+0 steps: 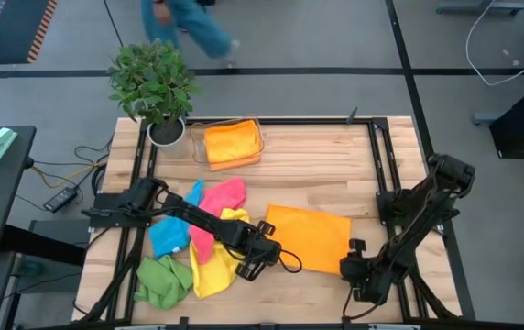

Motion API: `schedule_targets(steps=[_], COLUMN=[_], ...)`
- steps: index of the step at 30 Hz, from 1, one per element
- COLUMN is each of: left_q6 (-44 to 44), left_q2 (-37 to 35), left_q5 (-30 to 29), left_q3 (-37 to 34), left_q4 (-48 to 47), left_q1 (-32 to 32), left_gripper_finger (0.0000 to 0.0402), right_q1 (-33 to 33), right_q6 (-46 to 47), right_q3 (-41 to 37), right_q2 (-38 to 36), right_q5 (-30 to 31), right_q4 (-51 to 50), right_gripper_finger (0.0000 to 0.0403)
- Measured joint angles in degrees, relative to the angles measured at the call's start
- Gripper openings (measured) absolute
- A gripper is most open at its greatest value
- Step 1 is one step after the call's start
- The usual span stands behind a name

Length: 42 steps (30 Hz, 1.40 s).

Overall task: Fold microfiber towels
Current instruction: Fold the orange microfiber cloth

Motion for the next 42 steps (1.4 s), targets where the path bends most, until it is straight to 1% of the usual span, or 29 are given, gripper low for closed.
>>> schedule_targets(steps=[5,7,9,12,14,15,17,19,23,26,29,32,33,35,39,42], left_q6=[-1.48,-3.06,-4.52,-6.3,-8.0,-8.87,-9.97,-10.09,-10.53,-14.54,-19.68,-23.29,-23.85,-24.38,-26.47,-26.12], left_q2=[0.0,0.02,0.02,0.03,0.04,-0.1,-1.33,-4.02,-11.13,-14.93,-16.29,-16.24,-16.24,-16.24,-15.29,-13.47], left_q5=[0.02,0.02,0.0,-0.01,0.01,0.02,0.02,0.01,2.51,6.23,12.09,18.34,19.32,19.06,17.68,17.55], left_q3=[0.0,0.0,0.0,0.0,0.0,0.0,0.02,0.97,5.4,10.54,16.24,20.09,20.42,19.97,15.0,9.47], left_q4=[0.0,0.0,0.0,-0.03,-0.24,-0.64,-2.6,-6.0,-11.72,-15.5,-20.34,-23.67,-23.48,-22.99,-19.27,-16.26], left_q1=[0.0,0.0,0.0,0.01,0.24,0.44,1.12,2.02,4.57,6.86,8.33,8.16,7.8,7.26,7.76,9.74], left_gripper_finger=[0.0016,0.001,0.0013,0.0011,0.0008,0.0008,0.0009,0.0007,0.0008,0.0007,0.0007,0.0009,0.0009,0.0008,0.0007,0.0008], right_q1=[0.04,0.02,0.0,-0.05,-0.11,-0.09,-0.65,-1.88,-4.73,-6.6,-6.32,-5.08,-4.86,-4.85,-7.62,-12.82], right_q6=[0.91,1.34,2.7,3.96,4.26,4.06,3.8,3.58,3.85,8.89,12.28,13.2,13.12,11.68,9.21,6.56], right_q3=[0.14,0.16,0.15,0.0,-0.11,-0.15,-0.15,-0.13,-0.13,-0.13,0.0,0.0,0.0,0.0,-0.57,-5.27], right_q2=[1.53,2.05,2.04,1.2,-0.07,-1.27,-4.94,-10.2,-24.61,-35.56,-43.09,-45.73,-45.72,-45.12,-43.37,-44.62], right_q5=[1.09,1.21,1.83,2.28,0.76,-0.46,-3.34,-7.02,-14.12,-15.85,-15.87,-16.14,-16.51,-16.97,-18.92,-22.6], right_q4=[0.68,0.56,0.39,0.21,0.17,0.09,-0.18,-1.52,-1.68,0.88,4.9,6.41,6.3,5.13,-1.97,-4.9], right_gripper_finger=[0.0172,0.0157,0.0128,0.0065,0.0022,0.0012,0.0009,0.0007,0.0006,0.0005,0.0005,0.0004,0.0004,0.0004,0.0004,0.0003])
